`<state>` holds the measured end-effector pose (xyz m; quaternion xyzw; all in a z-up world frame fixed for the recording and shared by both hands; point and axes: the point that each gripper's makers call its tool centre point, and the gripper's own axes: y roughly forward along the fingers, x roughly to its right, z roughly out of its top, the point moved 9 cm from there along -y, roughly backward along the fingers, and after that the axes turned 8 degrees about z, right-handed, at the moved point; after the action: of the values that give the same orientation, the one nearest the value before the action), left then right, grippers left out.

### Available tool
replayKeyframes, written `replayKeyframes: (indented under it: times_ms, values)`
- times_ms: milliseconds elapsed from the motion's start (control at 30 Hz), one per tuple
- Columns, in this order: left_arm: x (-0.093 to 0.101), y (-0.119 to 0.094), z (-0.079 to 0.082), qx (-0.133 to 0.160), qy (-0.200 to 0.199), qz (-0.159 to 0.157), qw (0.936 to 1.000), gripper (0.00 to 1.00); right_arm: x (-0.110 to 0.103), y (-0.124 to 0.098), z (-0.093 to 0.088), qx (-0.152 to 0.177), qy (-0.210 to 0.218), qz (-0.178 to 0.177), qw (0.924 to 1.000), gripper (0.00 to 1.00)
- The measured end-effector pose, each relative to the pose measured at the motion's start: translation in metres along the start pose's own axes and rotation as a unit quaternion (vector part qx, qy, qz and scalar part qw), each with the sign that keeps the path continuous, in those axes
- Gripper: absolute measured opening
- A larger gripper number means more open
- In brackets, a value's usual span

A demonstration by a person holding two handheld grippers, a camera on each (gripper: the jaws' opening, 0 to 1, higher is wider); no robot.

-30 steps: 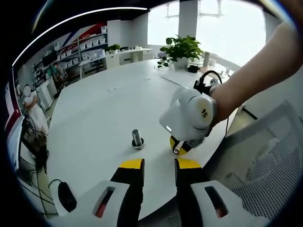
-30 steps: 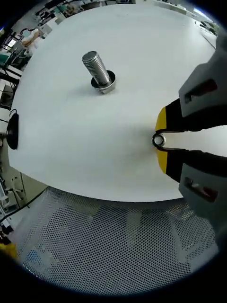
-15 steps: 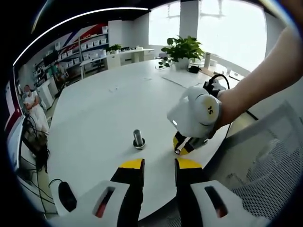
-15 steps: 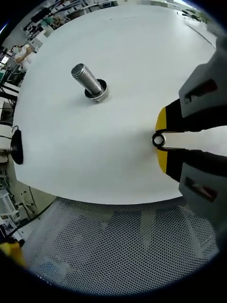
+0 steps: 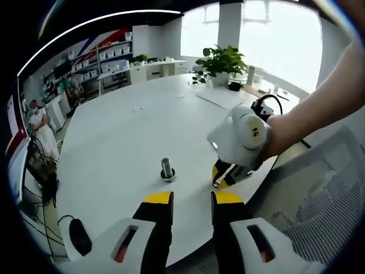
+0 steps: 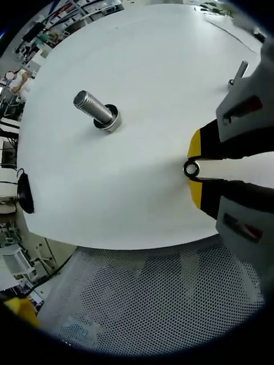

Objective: Place the washer onto the threaded stud by aligning its center hole with the stud, sliding it down to the base, and recovering from edge contact or off-axis alignment until the washer reaches the visible bottom stop.

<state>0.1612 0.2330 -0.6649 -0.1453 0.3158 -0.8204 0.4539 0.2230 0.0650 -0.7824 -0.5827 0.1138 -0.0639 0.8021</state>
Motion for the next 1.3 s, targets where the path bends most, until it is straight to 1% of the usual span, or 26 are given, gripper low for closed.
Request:
replayKeyframes:
  times_ms: [100,167,367,733,933,1033,1067,1167,1300]
  values:
    - [0.000,0.000,0.000,0.000,0.000,-0.001,1.0000,0.24,0.001,0.001,0.000,-0.003,0.013,0.001,0.9999,0.14]
    - [0.001,0.000,0.000,0.000,0.001,-0.001,1.0000,0.24,0.000,0.001,0.001,-0.008,0.003,0.000,1.0000,0.14]
    - [0.001,0.000,0.000,0.001,0.000,-0.002,1.0000,0.25,0.001,0.000,-0.001,0.002,0.013,0.004,0.9999,0.14]
    - [0.001,0.000,0.001,0.005,-0.002,-0.001,1.0000,0.26,0.000,0.001,-0.001,0.002,0.018,-0.002,0.9998,0.14]
    - [0.001,0.000,0.000,0.003,0.000,0.000,1.0000,0.26,-0.001,0.001,-0.002,0.007,0.032,-0.007,0.9994,0.13]
    - [0.000,0.001,-0.001,0.001,0.000,0.001,1.0000,0.26,0.000,0.000,-0.002,0.002,0.045,-0.011,0.9989,0.13]
    - [0.000,0.001,-0.001,0.000,0.000,0.000,1.0000,0.26,0.000,-0.001,-0.002,0.002,0.048,-0.011,0.9988,0.13]
    - [0.002,0.001,-0.001,-0.001,0.005,-0.002,1.0000,0.26,0.001,-0.010,-0.003,0.020,0.066,-0.017,0.9974,0.13]
    - [0.005,0.001,0.000,-0.001,0.010,-0.009,0.9999,0.26,0.002,-0.023,-0.007,0.034,0.091,-0.022,0.9951,0.13]
